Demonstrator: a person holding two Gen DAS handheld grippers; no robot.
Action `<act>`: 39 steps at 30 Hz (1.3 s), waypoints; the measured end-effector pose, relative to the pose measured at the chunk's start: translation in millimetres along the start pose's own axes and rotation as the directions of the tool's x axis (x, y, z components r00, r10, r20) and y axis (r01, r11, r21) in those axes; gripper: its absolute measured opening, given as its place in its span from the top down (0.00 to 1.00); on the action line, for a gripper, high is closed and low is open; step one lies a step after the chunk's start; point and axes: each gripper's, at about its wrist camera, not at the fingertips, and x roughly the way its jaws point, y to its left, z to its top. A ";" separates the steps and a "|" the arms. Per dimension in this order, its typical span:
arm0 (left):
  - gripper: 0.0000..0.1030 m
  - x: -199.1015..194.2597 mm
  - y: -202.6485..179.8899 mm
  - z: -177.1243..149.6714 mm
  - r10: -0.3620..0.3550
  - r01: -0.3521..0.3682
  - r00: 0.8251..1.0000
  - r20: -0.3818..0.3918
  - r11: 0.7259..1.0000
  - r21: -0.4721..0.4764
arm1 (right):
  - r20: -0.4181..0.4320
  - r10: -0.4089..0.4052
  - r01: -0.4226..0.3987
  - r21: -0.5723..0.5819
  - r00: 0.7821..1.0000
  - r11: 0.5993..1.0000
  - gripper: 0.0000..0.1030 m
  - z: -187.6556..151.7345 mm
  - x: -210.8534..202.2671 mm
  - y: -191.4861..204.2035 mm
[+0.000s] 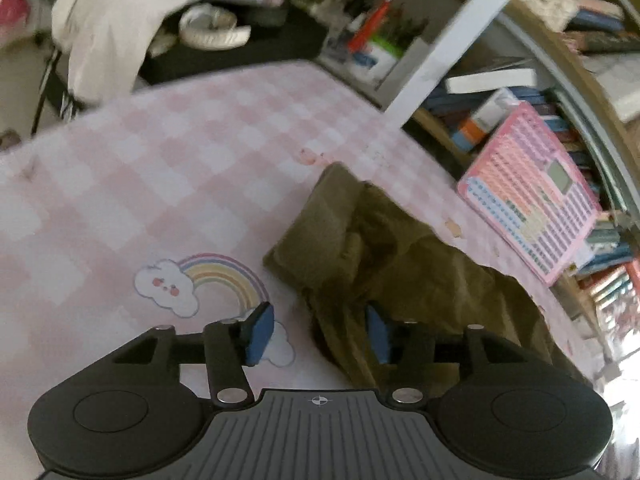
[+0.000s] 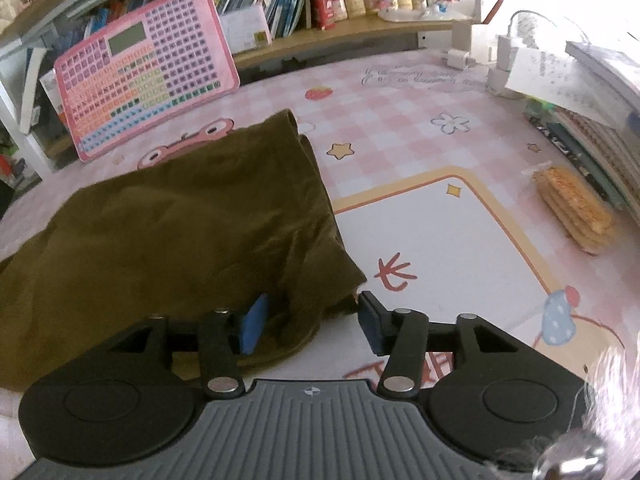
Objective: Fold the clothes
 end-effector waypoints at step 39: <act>0.32 -55.2 -26.1 -76.4 0.021 0.011 0.992 -0.121 0.966 0.258 | 0.019 0.021 -0.017 -0.184 1.000 0.983 0.16 -85.2 -85.9 83.3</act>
